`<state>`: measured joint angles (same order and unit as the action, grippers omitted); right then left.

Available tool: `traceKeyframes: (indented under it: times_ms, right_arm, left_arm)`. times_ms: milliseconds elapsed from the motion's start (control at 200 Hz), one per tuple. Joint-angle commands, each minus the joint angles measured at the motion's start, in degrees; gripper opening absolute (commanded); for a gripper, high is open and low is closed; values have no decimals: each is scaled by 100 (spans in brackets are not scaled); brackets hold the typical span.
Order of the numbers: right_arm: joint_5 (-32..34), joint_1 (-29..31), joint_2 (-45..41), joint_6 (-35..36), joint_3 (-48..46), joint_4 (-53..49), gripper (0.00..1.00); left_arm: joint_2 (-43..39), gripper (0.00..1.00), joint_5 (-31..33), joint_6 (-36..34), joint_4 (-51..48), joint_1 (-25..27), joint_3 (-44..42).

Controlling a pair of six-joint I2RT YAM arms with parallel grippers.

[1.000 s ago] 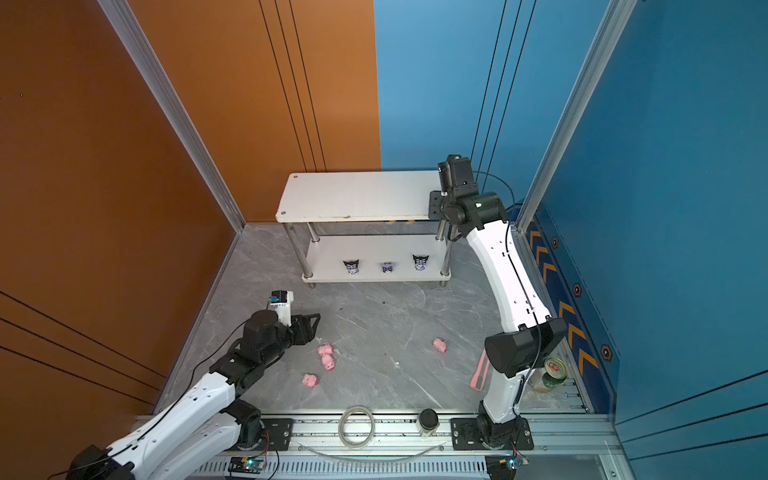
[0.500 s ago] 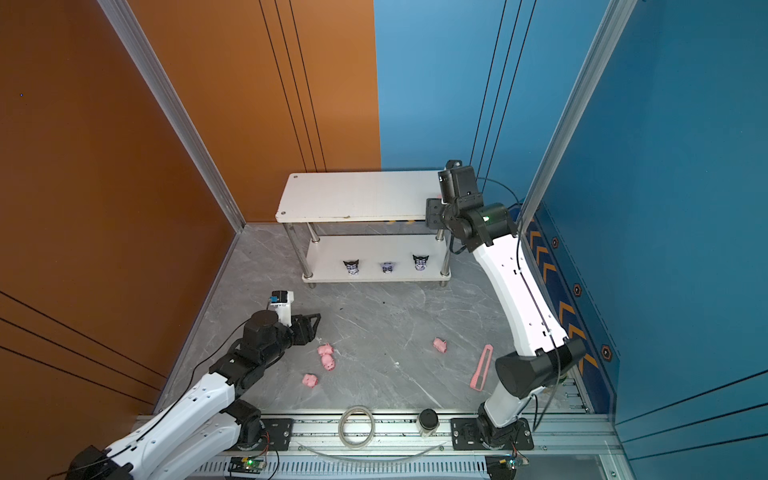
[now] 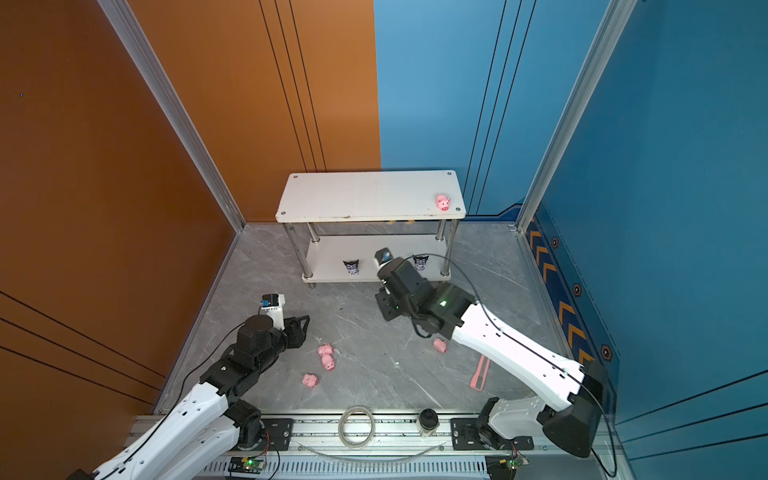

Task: Place and organize the plastic toys onto the shelf
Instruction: 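Withdraw the right gripper and move it down over the remaining pink pigs, then close the right gripper on another pink pig and lift it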

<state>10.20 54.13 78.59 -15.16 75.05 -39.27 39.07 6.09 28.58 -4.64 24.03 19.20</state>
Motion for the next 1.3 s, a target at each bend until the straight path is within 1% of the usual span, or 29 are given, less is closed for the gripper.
traceKeyframes:
  times_ms: [0, 35, 70, 110, 160, 270, 340, 566, 706, 806, 916, 1101, 1221, 1296]
  right_arm:
    - [-523, 548, 542, 138, -119, 503, 45]
    - [-570, 690, 749, 110, -118, 522, 55]
    - [-690, 802, 932, 23, -147, 604, 62]
    - [-873, 904, 1197, -123, -164, 703, 67]
    - [-995, 999, 1494, -374, -167, 816, 72]
    - [-1122, 1132, 2032, -655, -117, 959, 75]
    - [-1354, 1157, 2236, -775, -161, 1169, 76]
    - [-1749, 1258, 3045, -875, 113, 1268, 79]
    - [-1644, 1416, 3316, -789, 306, 1299, 79]
    - [-1492, 1460, 3493, -787, 414, 1318, 75]
    - [-983, 1525, 3668, -813, 581, 1251, 69]
    - [-546, 1581, 3863, -912, 748, 1237, 49]
    - [-402, 1587, 3919, -950, 790, 1194, 43]
    - [-437, 1592, 3898, -958, 797, 1184, 38]
  left_arm:
    - [-131, 49, 317, 194, -203, 11, -84]
    - [-160, 49, 339, 213, -212, 14, -93]
    - [-171, 50, 365, 219, -224, 5, -118]
    - [-172, 50, 398, 234, -227, 1, -128]
    - [-163, 50, 435, 257, -238, -12, -115]
    - [-123, 52, 445, 274, -238, -35, -88]
    - [-88, 53, 445, 265, -217, -47, -71]
    - [21, 55, 436, 283, -174, -89, -43]
    - [71, 56, 415, 305, -105, -109, -77]
    - [135, 56, 400, 298, -56, -126, -65]
    - [213, 56, 329, 313, -2, -143, -25]
    - [251, 57, 281, 251, -72, -162, 56]
    - [209, 57, 281, 240, -82, -193, 66]
    - [189, 57, 263, 244, -81, -198, 73]
